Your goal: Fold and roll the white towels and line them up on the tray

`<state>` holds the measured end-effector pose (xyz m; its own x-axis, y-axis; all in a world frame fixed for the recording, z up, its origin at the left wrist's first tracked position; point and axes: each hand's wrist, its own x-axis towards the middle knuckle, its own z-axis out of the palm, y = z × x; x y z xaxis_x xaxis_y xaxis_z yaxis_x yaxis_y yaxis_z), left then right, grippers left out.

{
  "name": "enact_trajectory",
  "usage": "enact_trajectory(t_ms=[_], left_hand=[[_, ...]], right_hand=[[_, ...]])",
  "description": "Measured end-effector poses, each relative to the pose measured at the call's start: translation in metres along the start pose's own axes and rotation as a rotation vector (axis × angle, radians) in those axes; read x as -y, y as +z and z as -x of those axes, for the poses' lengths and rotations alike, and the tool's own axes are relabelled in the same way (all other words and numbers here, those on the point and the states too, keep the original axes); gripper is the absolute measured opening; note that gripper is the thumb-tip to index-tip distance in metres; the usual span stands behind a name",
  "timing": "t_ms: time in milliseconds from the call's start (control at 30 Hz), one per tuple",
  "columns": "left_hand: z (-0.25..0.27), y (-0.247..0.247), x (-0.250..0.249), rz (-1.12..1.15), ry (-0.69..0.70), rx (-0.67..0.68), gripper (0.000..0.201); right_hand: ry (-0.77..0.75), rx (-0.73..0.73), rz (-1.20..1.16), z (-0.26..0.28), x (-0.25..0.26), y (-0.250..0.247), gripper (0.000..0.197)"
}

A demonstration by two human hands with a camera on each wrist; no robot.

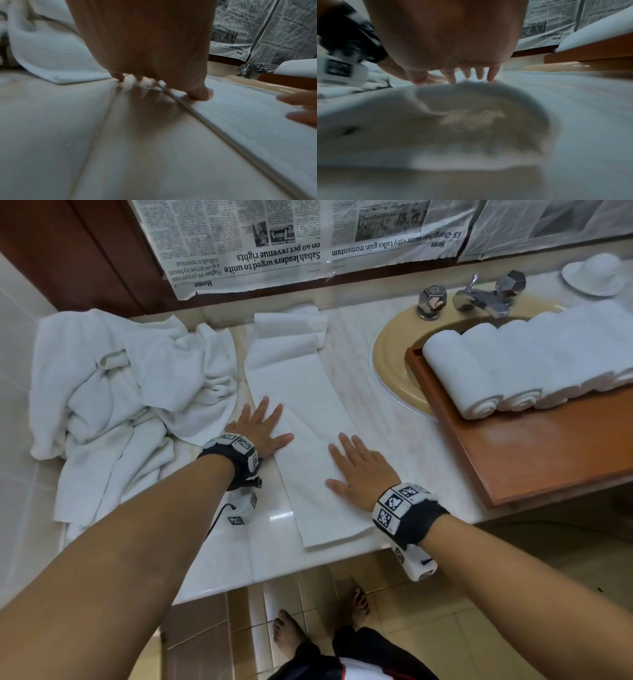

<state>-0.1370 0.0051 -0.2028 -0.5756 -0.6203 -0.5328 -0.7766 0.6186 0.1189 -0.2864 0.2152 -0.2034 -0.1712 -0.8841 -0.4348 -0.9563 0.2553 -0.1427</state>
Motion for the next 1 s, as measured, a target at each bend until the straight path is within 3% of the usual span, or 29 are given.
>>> enact_trajectory(t_ms=[233, 333, 400, 467, 533, 600, 700, 833, 933, 1000], left_hand=[[0.001, -0.002, -0.001, 0.022, -0.006, 0.016, 0.077], [0.008, -0.008, -0.012, 0.023, -0.058, 0.030, 0.076], [0.018, -0.005, -0.028, 0.011, -0.099, -0.060, 0.076], [0.035, 0.009, -0.047, 0.009, -0.010, -0.184, 0.077], [0.056, 0.030, -0.067, 0.020, 0.181, -0.232, 0.078], [0.073, 0.051, -0.078, 0.014, 0.274, -0.160, 0.077], [0.081, 0.073, -0.074, -0.041, 0.244, -0.076, 0.075], [0.083, 0.080, -0.062, -0.058, 0.237, -0.091, 0.074], [0.084, 0.082, -0.061, -0.061, 0.228, -0.101, 0.074], [0.084, 0.082, -0.061, -0.051, 0.219, -0.101, 0.074]], right_hand=[[0.156, 0.021, -0.090, 0.035, -0.025, 0.015, 0.080], [0.207, -0.068, -0.188, 0.043, -0.012, 0.006, 0.074], [0.262, -0.137, -0.339, 0.048, -0.006, -0.001, 0.062], [0.321, -0.135, -0.529, 0.055, -0.004, -0.001, 0.055], [0.343, -0.130, -0.611, 0.063, -0.003, 0.001, 0.049], [0.343, -0.141, -0.677, 0.070, -0.003, 0.004, 0.042], [0.356, -0.112, -0.911, 0.078, -0.003, 0.006, 0.033], [0.237, -0.025, -1.028, 0.086, -0.006, 0.001, 0.042], [0.043, 0.132, -0.811, 0.092, -0.004, -0.004, 0.054], [0.001, 0.145, -0.641, 0.092, -0.001, -0.003, 0.051]])
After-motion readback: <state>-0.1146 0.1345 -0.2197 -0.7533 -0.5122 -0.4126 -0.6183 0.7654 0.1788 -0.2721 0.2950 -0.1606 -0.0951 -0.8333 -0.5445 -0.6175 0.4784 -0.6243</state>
